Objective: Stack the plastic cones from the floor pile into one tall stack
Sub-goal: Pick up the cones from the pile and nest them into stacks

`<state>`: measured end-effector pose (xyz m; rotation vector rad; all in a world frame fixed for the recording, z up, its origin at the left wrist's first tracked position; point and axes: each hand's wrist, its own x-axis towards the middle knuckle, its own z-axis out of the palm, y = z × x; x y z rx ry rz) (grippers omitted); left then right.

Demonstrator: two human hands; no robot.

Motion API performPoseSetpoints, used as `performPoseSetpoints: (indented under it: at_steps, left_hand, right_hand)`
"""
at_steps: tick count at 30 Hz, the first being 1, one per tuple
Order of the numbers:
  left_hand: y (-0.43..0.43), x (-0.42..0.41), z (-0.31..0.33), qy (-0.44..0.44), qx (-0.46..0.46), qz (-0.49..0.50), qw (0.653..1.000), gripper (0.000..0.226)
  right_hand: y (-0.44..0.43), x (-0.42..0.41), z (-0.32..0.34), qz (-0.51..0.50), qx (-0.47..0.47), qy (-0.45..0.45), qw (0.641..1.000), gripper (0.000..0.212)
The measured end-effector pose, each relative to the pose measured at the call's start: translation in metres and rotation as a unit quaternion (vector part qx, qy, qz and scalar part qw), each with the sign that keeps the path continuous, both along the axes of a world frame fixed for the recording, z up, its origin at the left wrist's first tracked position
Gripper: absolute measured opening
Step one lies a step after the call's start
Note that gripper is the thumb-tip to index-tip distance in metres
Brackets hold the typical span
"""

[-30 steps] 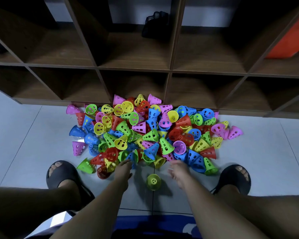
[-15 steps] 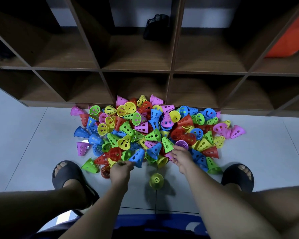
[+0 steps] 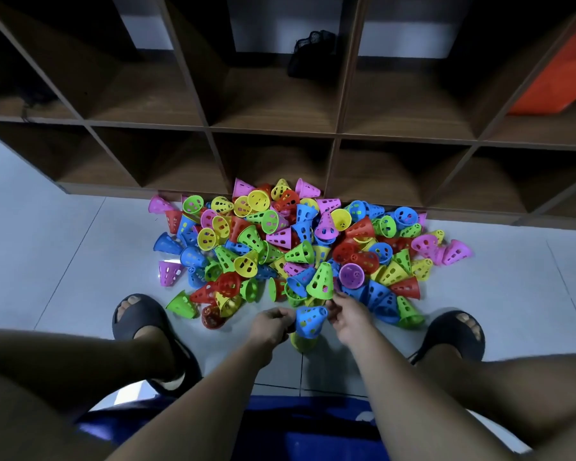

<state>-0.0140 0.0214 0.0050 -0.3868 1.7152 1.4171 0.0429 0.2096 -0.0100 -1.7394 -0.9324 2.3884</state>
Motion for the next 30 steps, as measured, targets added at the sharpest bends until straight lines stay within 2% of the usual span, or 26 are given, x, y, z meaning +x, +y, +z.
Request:
performPoseSetpoints:
  at_steps: [8,14,21,24,27,30]
  left_hand:
    - [-0.004,0.008,-0.026,0.025,-0.084,-0.028,0.996,0.011]
    - [-0.003,0.005,-0.041,0.036,-0.123,-0.059,0.99,0.014]
    - [-0.001,-0.013,-0.052,0.051,-0.151,-0.083,0.984,0.008]
    - [0.003,-0.031,-0.051,0.071,-0.155,-0.067,0.983,0.005]
    - [0.008,-0.048,-0.046,0.092,-0.157,-0.051,0.982,0.009]
    - [0.011,-0.064,-0.047,0.117,-0.156,-0.051,0.98,0.012]
  right_hand:
    - [-0.016,0.03,-0.001,0.091,0.002,-0.036,0.995,0.025]
    - [-0.018,0.051,-0.014,0.211,0.083,-0.088,0.97,0.025]
    - [-0.018,0.055,-0.02,0.297,0.138,-0.113,0.938,0.017]
    - [-0.011,0.048,-0.021,0.298,0.164,-0.118,0.933,0.018]
    - [0.006,0.035,-0.023,0.283,0.227,-0.127,0.923,0.019]
    - [0.031,0.02,-0.025,0.292,0.32,-0.157,0.888,0.024]
